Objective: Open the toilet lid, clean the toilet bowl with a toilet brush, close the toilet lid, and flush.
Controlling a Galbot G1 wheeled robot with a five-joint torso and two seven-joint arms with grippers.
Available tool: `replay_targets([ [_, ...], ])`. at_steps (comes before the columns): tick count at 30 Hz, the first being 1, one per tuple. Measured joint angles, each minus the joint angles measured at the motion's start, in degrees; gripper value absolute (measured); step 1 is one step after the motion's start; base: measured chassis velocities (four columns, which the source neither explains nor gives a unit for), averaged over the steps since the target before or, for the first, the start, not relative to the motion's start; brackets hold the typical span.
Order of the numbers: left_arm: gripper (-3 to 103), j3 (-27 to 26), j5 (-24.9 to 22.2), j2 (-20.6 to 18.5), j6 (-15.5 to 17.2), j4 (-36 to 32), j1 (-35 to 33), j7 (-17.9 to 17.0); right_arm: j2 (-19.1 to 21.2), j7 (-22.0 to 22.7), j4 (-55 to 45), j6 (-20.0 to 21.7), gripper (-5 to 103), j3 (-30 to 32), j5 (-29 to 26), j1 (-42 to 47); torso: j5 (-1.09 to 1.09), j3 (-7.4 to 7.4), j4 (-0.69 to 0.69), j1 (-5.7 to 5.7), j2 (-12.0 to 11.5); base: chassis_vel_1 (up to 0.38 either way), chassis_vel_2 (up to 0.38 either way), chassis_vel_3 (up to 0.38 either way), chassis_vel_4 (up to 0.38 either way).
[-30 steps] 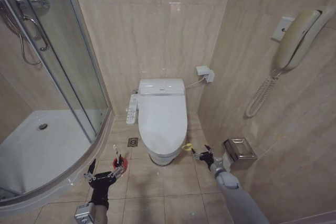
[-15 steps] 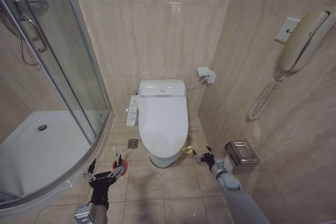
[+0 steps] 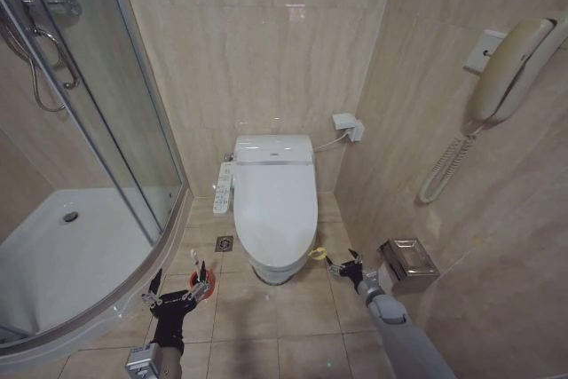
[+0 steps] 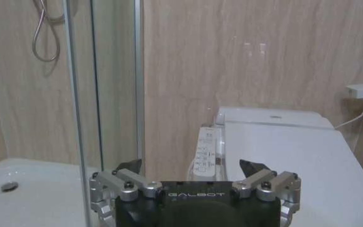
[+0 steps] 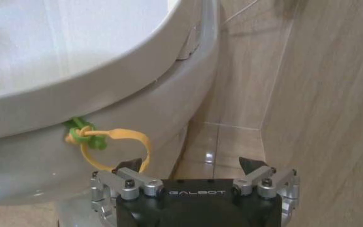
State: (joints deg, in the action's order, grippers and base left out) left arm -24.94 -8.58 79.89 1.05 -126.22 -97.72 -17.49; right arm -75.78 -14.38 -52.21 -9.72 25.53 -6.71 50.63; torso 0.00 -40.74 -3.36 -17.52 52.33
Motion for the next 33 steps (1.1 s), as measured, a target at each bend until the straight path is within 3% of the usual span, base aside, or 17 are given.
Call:
replay_targets([
  [33,100,0.00,0.00,0.00,0.00,0.00,0.01,0.00,-3.05,-0.80,2.97,-0.38,100,-0.86,3.55,-1.94,0.00,0.00,0.00,0.00,0.00,-0.001,0.003,0.002,-0.002],
])
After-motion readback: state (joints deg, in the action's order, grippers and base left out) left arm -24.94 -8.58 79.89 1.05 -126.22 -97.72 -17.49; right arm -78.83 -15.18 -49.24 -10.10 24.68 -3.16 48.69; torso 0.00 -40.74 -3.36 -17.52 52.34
